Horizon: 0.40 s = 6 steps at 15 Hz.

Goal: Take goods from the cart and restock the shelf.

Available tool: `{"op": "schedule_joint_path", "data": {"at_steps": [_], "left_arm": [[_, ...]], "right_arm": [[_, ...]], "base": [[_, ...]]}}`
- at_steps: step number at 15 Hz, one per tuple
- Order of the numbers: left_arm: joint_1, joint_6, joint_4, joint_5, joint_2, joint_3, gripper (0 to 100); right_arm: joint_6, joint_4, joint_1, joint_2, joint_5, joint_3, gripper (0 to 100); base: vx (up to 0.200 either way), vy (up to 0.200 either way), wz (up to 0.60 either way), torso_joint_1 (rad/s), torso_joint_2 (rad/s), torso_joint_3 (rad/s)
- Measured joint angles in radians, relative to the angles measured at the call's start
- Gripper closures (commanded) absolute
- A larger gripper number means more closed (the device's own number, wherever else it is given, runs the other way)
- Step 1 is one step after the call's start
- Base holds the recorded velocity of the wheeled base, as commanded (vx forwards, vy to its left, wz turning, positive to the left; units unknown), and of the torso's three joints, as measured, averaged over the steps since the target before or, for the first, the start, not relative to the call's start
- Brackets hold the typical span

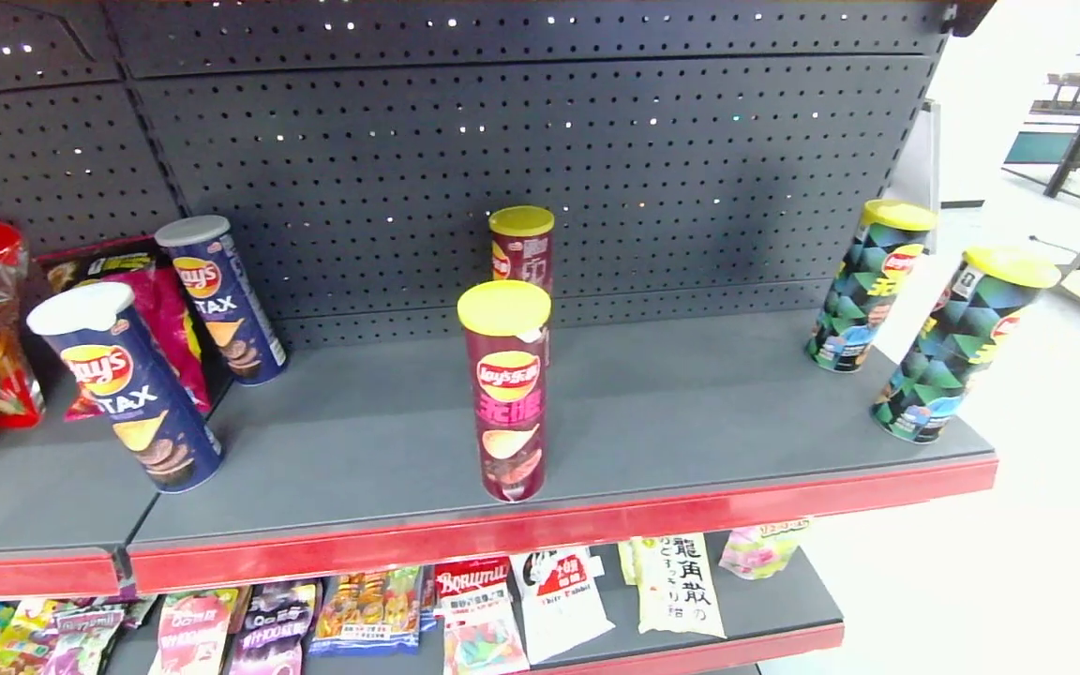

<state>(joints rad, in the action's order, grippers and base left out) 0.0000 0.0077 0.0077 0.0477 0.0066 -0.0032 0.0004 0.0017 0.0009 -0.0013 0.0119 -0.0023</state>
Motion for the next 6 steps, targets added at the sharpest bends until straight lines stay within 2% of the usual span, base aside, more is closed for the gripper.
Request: {"op": "schedule_joint_path", "data": {"at_steps": [6], "left_arm": [[0.000,0.000,0.000,0.000,0.000,0.000,0]], "right_arm": [[0.000,0.000,0.000,0.000,-0.004,0.002,0]], "base": [[0.000,0.000,0.00,0.000,0.00,0.000]]}}
